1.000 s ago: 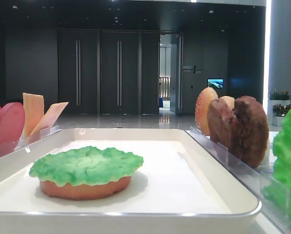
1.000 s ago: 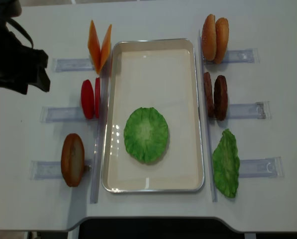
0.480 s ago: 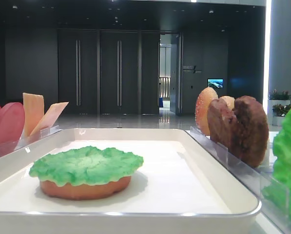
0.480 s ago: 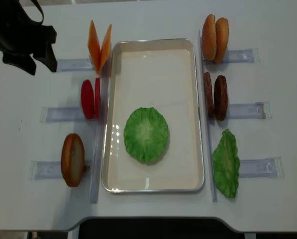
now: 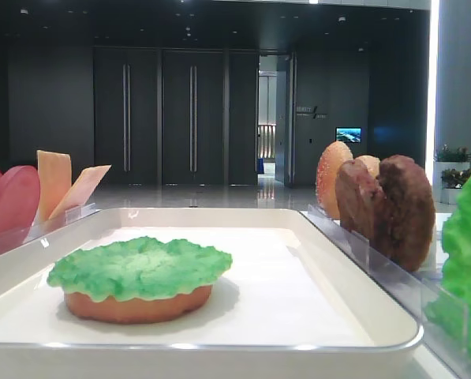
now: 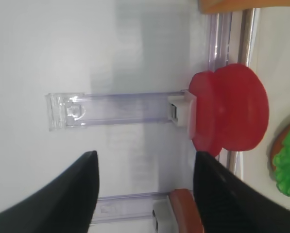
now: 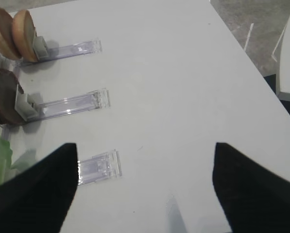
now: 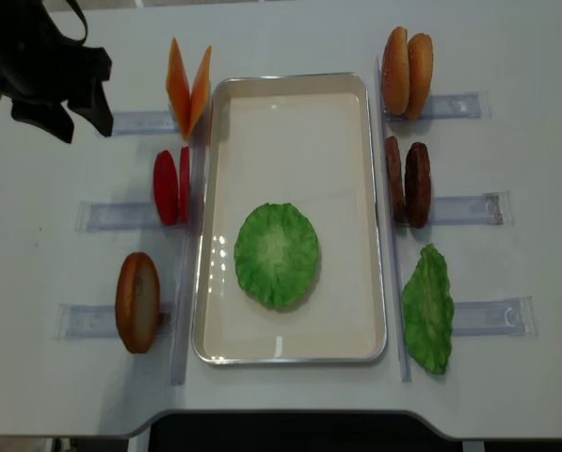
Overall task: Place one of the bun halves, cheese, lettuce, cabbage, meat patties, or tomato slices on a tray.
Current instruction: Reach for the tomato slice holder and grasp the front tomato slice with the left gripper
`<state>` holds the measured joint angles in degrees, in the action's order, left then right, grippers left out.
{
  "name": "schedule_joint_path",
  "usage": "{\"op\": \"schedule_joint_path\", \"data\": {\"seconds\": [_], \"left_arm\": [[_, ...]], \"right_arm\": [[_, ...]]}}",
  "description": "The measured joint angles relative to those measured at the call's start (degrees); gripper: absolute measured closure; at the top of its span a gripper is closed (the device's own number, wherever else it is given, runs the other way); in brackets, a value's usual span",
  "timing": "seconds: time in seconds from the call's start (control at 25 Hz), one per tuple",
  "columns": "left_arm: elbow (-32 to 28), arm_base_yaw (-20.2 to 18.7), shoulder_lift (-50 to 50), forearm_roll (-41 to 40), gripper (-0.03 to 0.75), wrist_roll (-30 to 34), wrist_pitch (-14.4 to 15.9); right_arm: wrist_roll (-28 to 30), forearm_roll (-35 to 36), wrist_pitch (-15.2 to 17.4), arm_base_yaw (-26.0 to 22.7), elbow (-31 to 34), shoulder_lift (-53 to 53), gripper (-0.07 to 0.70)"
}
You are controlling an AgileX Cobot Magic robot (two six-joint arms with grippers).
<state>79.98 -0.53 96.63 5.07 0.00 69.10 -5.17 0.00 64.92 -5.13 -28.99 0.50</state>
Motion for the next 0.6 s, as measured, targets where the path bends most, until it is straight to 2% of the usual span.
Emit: {"op": "schedule_joint_path", "data": {"seconds": [0.24,0.6], "left_arm": [[0.0,-1.9,0.0,-2.22,0.245,-3.7,0.0],[0.0,-10.31,1.7,-3.18,0.245,-11.56,-0.58]], "right_arm": [[0.0,0.0,0.0,0.0,0.0,0.0,0.092],[0.0,0.0,0.0,0.0,0.0,0.0,0.092]]}}
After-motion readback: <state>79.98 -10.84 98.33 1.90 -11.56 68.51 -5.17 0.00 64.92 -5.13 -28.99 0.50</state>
